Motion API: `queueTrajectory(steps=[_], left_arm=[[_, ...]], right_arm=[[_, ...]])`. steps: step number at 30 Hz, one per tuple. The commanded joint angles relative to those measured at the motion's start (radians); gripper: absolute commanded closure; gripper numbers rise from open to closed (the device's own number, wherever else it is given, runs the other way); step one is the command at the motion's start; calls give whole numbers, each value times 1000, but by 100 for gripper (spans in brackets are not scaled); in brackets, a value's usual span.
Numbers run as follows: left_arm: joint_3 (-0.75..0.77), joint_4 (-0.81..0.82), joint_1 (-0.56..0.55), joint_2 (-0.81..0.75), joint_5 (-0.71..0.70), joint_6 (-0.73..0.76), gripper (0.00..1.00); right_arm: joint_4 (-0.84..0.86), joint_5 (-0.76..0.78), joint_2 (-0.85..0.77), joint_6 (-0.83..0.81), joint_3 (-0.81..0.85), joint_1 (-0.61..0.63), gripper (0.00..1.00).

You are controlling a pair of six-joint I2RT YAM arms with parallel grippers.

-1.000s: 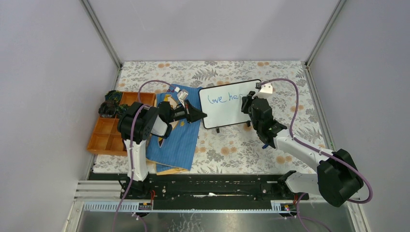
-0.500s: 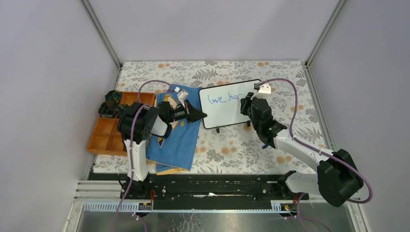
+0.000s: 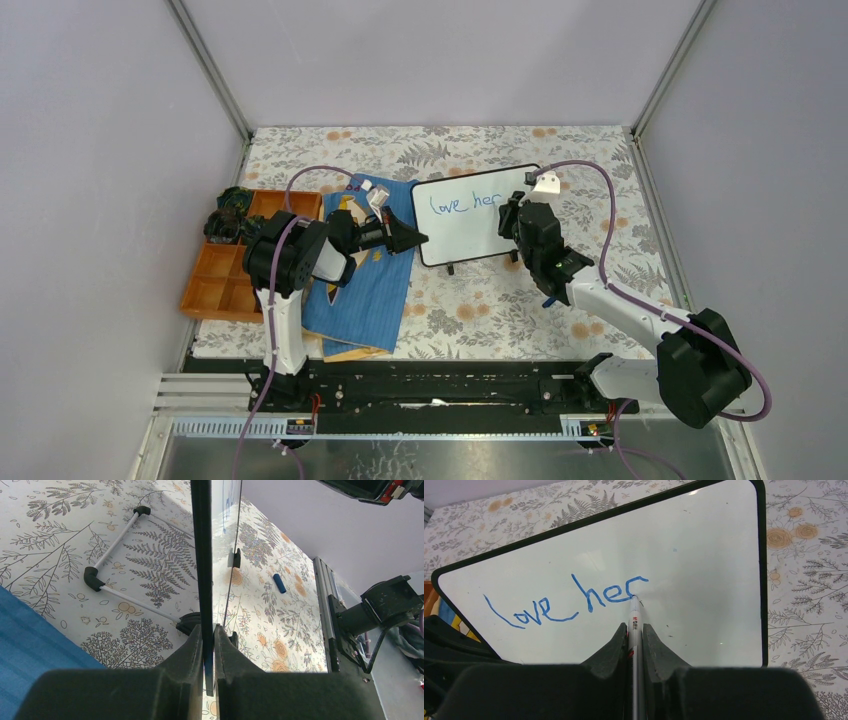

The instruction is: Write a sentence on the whiteboard

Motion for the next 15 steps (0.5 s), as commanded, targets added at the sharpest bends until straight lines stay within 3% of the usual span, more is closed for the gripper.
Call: queueTrajectory(steps=[1,15], left_arm=[[-21,-127,15,40,-40,78,100],[-21,-125,15,41,-39,77,100]], right_arm=[[-24,67,1,-12,38,-7,100],[-3,107,4,-13,55,-8,100]])
